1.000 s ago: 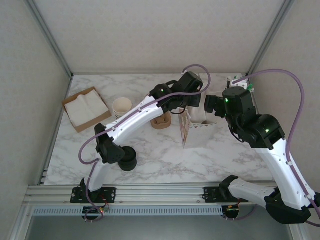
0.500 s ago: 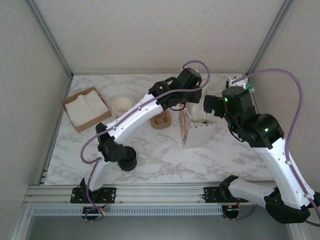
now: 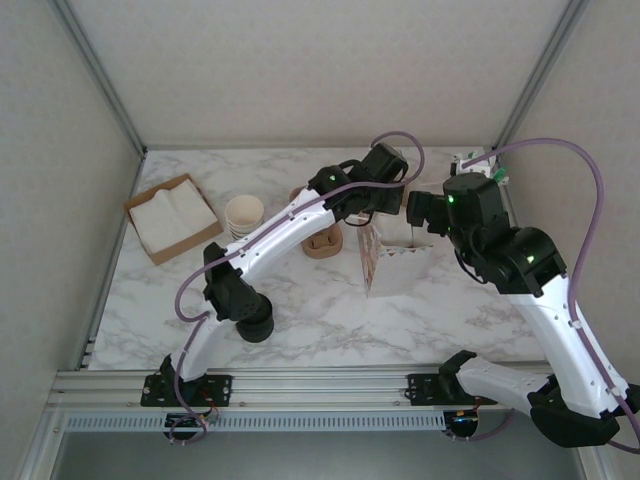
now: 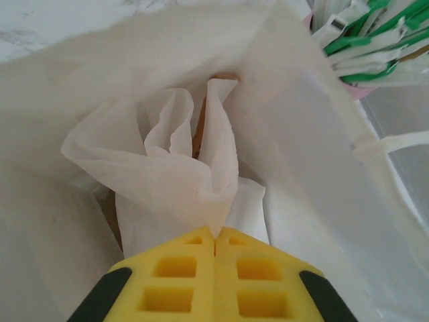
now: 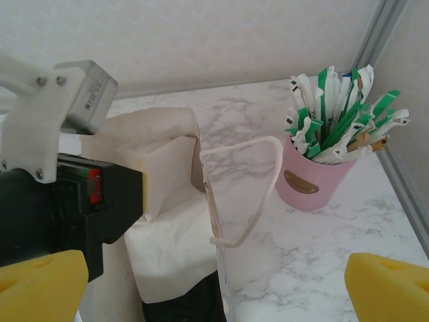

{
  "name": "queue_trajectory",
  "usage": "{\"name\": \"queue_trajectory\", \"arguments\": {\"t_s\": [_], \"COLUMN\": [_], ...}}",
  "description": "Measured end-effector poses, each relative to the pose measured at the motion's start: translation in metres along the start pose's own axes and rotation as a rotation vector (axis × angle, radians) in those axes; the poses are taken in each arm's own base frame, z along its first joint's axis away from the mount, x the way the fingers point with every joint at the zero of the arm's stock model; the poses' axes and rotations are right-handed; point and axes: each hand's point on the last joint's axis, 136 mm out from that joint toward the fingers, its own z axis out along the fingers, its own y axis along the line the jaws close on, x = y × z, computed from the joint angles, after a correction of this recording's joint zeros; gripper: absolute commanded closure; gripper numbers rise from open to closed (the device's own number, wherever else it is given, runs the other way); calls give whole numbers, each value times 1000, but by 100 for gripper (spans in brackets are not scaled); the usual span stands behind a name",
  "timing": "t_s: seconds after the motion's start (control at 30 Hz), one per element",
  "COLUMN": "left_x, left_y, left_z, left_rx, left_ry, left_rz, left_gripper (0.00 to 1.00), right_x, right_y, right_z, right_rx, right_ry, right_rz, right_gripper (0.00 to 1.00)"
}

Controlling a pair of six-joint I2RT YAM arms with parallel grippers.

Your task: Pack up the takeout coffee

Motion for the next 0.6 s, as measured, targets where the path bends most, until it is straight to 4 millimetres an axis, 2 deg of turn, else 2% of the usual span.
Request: {"name": "queue_trajectory", "arguments": {"t_s": [0.17, 0.27, 0.6], "left_x": [6, 4, 0], "left_y": [1, 0, -19], "left_z": [6, 4, -1], "left_rx": [-10, -4, 98], "left_ry": [18, 13, 17], "left_rz": [5, 5, 1], "left_gripper": [96, 84, 58], "right_x": [1, 2, 2], "right_y": [2, 3, 3], "right_z": [2, 4, 5], "right_rx": [-4, -3, -2], "right_ry": [9, 14, 16], "right_rz": [-2, -4, -5], "right_gripper": [1, 1, 1]}}
